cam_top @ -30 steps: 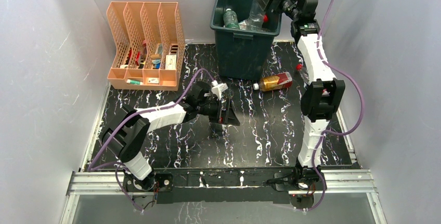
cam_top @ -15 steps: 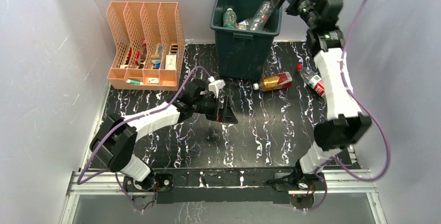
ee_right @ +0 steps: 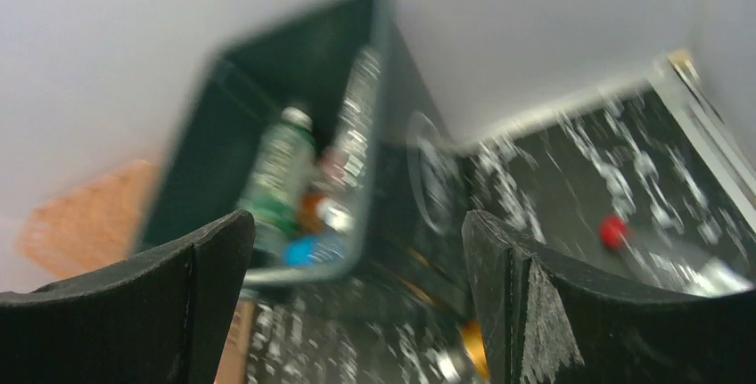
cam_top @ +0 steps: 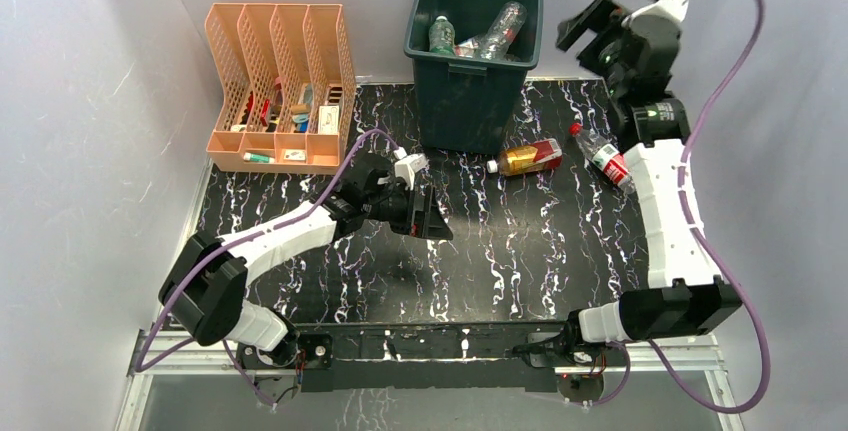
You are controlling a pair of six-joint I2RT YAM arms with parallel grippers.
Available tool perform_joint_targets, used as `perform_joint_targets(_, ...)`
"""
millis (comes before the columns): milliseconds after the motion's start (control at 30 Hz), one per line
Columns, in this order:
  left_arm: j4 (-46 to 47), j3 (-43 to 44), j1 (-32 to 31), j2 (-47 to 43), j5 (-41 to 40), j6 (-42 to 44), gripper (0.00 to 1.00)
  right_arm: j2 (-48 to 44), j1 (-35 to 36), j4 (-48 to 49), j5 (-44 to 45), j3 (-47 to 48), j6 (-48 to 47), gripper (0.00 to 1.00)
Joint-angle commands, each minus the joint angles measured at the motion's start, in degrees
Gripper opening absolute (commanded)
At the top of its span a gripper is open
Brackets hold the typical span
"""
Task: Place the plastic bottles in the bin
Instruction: Pick up the plastic bottle at the center of the board.
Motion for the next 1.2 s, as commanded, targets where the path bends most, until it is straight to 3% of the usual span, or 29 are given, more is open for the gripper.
perform_joint_targets(0, -1.75, -0.17, -0.2, -2.83, 0.19, 0.14, 0.98, -3.61, -1.09, -5.34, 8.83, -8.91, 2.16, 0.98)
perform_joint_targets(333, -1.6, 1.28, -0.24, 0.05, 1.43, 1.36, 0.98, -3.95, -3.32, -4.72, 3.9, -23.32, 6.5, 0.98)
perform_joint_targets(767, -0.25, 1.65, -0.2, 4.33, 3.28, 2.38, 0.98, 5.2, -4.4, 0.97, -3.51, -29.81, 9.63, 0.98)
perform_joint_targets(1167, 2.54, 3.3, -0.2, 9.55, 6.35, 1.54, 0.98, 9.86, -5.31, 3.5, -4.59, -33.4, 10.82, 0.98)
